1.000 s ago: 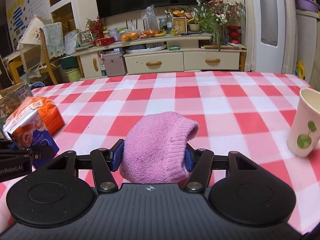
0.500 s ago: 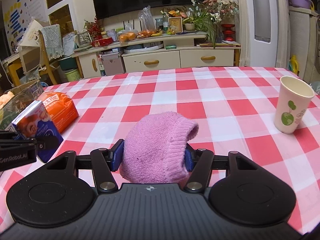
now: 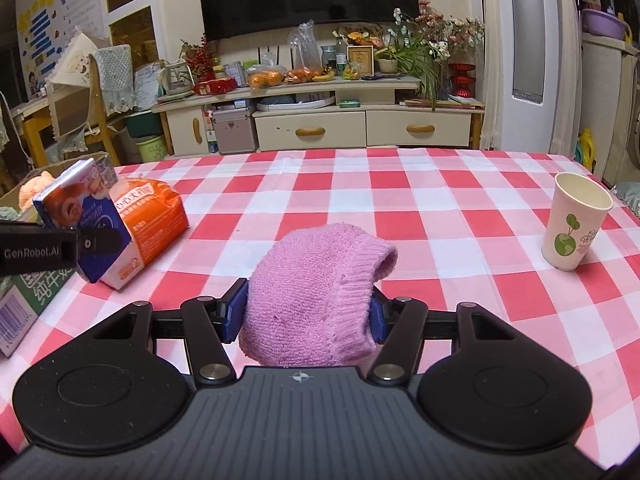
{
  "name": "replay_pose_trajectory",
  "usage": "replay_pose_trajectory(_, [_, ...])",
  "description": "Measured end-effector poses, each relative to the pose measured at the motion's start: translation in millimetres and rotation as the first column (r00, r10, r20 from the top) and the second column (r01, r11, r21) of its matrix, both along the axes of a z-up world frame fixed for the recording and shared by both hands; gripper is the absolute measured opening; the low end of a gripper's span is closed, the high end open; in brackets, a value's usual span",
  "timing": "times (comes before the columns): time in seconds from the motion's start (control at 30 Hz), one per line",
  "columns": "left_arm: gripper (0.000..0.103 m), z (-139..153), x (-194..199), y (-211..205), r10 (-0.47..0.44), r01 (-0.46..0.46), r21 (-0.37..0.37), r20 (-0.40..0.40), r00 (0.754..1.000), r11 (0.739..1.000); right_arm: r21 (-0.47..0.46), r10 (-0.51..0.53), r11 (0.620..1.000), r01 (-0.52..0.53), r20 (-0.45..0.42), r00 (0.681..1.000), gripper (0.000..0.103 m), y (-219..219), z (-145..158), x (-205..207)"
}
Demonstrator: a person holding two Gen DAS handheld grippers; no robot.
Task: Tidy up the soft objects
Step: 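Grasp the blue carton with the left tool and carry it over the box while the right carries the hat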
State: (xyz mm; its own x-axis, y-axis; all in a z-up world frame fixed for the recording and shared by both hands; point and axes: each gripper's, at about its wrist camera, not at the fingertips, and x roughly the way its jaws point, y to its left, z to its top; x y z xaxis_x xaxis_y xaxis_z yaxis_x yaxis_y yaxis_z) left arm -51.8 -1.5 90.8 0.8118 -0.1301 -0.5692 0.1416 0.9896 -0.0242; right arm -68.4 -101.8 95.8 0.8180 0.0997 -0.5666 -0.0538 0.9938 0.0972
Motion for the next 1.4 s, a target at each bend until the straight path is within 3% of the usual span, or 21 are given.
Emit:
replay_pose_trajectory(0.57, [0.023,35,-5,55,0.063,-0.06,-0.045,0.058,0.996,0.997,-0.065,0.031,0.998,-0.028,0.055,0.998,0.072,38,28,-8])
replay_pose_trajectory(0.97, [0.023,48,1,99,0.13,-0.125,-0.079,0.072,0.989,0.989,-0.093,0.115,0.99,-0.105,0.104,0.988,0.072,81,52,1])
replay_pose_trajectory(1.17, [0.023,53,4,127,0.181,-0.172,-0.111,0.079,0.98,0.979,-0.085,0.17,0.983,-0.16,0.126,0.977,0.072,105,64,9])
replay_pose_trajectory(1.4, [0.023,60,16,176,0.289,-0.274,-0.165,0.077,0.954,0.948,-0.063,0.251,0.968,-0.244,0.156,0.955,0.072,136,79,24])
